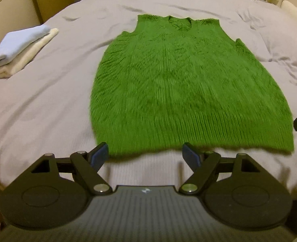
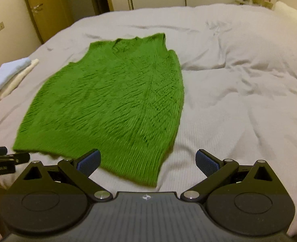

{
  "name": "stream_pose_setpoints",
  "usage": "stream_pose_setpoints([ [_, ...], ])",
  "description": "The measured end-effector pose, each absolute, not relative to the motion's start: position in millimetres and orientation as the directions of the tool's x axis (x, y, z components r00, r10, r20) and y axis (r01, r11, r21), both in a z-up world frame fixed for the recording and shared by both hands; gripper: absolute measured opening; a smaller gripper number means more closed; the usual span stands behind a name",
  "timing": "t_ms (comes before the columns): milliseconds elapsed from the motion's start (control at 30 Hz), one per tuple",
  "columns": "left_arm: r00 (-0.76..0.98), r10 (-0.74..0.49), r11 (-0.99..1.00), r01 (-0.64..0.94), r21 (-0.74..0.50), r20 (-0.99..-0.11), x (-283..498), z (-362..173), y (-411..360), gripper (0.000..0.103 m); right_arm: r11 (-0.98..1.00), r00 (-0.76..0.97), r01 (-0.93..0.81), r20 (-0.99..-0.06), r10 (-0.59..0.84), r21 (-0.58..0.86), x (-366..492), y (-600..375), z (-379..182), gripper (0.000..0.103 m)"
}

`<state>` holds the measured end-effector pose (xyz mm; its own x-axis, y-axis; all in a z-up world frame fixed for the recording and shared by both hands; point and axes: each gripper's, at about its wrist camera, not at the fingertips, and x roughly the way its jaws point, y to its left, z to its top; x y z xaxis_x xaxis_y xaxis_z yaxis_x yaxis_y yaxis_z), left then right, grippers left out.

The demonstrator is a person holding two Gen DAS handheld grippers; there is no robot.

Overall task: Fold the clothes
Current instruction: 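Pull both tools back from the flattened vest, then approach its hem, then grasp the vest hem with the left gripper while the right gripper grasps it too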

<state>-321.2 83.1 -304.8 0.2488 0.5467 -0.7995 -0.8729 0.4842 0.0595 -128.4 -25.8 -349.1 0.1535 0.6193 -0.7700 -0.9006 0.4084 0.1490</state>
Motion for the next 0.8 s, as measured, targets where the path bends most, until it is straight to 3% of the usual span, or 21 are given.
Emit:
stream_pose_setpoints([
  [267,0.346,0.541,0.571,-0.821,0.033,-0.767,-291,-305,169,0.077,0.352,0.079,-0.908,-0.73,0.679,0.229,-67,39,-367,0.102],
  [367,0.39,0.526,0.624,-0.781,0.031,-0.756,-279,-303,204,0.075,0.326,0.054,-0.911,-0.709,0.703,0.254,-45,64,-370,0.097],
  [567,0.511,0.454,0.735,-0.678,-0.017,-0.73,-258,-308,271,0.071,0.288,0.025,-0.924,-0.709,0.705,0.254,-11,119,-381,0.071],
  [700,0.557,0.389,0.762,-0.642,-0.083,-0.734,-245,-318,323,0.062,0.263,-0.011,-0.925,-0.711,0.703,0.274,15,160,-393,0.053],
  [800,0.577,0.384,0.757,-0.644,-0.111,-0.721,-236,-321,360,0.062,0.266,-0.056,-0.901,-0.701,0.711,0.343,46,194,-401,0.048],
])
